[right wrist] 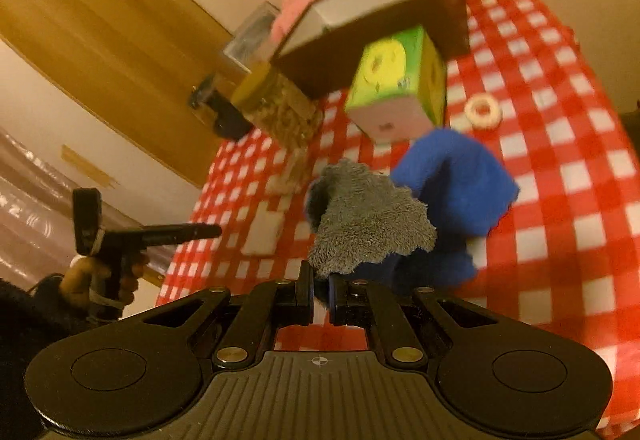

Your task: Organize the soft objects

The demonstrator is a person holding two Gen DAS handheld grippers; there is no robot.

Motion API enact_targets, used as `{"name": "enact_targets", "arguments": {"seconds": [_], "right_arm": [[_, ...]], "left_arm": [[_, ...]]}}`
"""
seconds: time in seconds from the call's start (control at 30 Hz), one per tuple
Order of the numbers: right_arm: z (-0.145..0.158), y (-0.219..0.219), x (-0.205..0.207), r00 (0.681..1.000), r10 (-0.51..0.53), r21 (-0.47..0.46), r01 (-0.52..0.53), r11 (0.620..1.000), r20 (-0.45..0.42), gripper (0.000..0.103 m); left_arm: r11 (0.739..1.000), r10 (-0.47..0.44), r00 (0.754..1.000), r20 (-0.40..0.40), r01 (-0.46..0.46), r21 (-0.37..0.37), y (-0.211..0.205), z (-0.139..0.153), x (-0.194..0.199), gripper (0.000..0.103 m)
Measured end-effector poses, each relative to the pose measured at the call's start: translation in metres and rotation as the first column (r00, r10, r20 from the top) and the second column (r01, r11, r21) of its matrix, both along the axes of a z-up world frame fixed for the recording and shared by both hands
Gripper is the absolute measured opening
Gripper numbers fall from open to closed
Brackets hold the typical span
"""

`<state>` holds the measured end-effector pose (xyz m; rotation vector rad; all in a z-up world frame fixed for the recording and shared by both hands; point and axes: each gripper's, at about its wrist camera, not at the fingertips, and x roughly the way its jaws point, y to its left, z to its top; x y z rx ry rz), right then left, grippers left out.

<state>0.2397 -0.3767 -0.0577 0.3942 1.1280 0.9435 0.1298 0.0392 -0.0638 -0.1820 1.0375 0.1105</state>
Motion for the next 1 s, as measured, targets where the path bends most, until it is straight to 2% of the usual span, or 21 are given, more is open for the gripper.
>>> {"name": "enact_targets", "arguments": {"seconds": [0.23, 0.33, 0.4, 0.53, 0.6, 0.63, 0.67, 0.73, 0.8, 0.87, 1.0], "right_arm": [[-0.040, 0.006, 0.045, 0.979, -0.196, -0.051, 0.193, 0.980, -0.062, 0.006], [-0.053, 0.014, 0.063, 0.974, -0.220, -0.063, 0.217, 0.974, -0.054, 0.006], [-0.058, 0.023, 0.069, 0.978, -0.207, -0.082, 0.204, 0.975, -0.024, 0.006], [-0.065, 0.051, 0.074, 0.981, -0.167, -0.168, 0.182, 0.969, 0.097, 0.007], [-0.068, 0.065, 0.073, 0.978, -0.135, -0.222, 0.169, 0.960, 0.161, 0.011], [-0.069, 0.071, 0.072, 0.974, -0.114, -0.251, 0.161, 0.954, 0.194, 0.022], [-0.069, 0.074, 0.069, 0.969, -0.092, -0.279, 0.156, 0.948, 0.231, 0.045], [-0.065, 0.078, 0.062, 0.937, -0.049, -0.344, 0.176, 0.922, 0.346, 0.073], [-0.065, 0.077, 0.060, 0.908, -0.016, -0.361, 0.183, 0.915, 0.419, 0.079], [-0.070, 0.075, 0.069, 0.914, 0.014, -0.377, 0.153, 0.914, 0.405, 0.082], [-0.088, 0.071, 0.087, 0.940, 0.003, -0.381, 0.135, 0.915, 0.340, 0.083]], "left_arm": [[0.999, -0.038, 0.999, -0.006, 0.038, -0.008, -0.011, -0.004, 0.009, 0.052], [0.999, -0.047, 0.999, -0.007, 0.047, -0.007, -0.016, -0.007, 0.014, 0.052], [0.999, -0.046, 0.999, -0.007, 0.046, -0.004, -0.017, -0.009, 0.016, 0.052], [0.999, -0.036, 0.999, -0.006, 0.036, 0.009, -0.017, -0.014, 0.022, 0.052], [0.999, -0.029, 1.000, -0.007, 0.029, 0.021, -0.016, -0.018, 0.027, 0.052], [0.999, -0.024, 1.000, -0.006, 0.024, 0.024, -0.016, -0.020, 0.029, 0.052], [1.000, -0.017, 1.000, -0.007, 0.017, 0.026, -0.016, -0.021, 0.031, 0.052], [1.000, -0.012, 1.000, -0.011, 0.012, 0.025, -0.014, -0.024, 0.034, 0.052], [1.000, -0.005, 1.000, -0.013, 0.005, 0.025, -0.013, -0.027, 0.036, 0.052], [1.000, 0.003, 1.000, -0.021, -0.002, 0.023, -0.013, -0.030, 0.036, 0.052], [1.000, 0.022, 0.999, -0.037, -0.021, 0.022, -0.011, -0.036, 0.036, 0.052]]}}
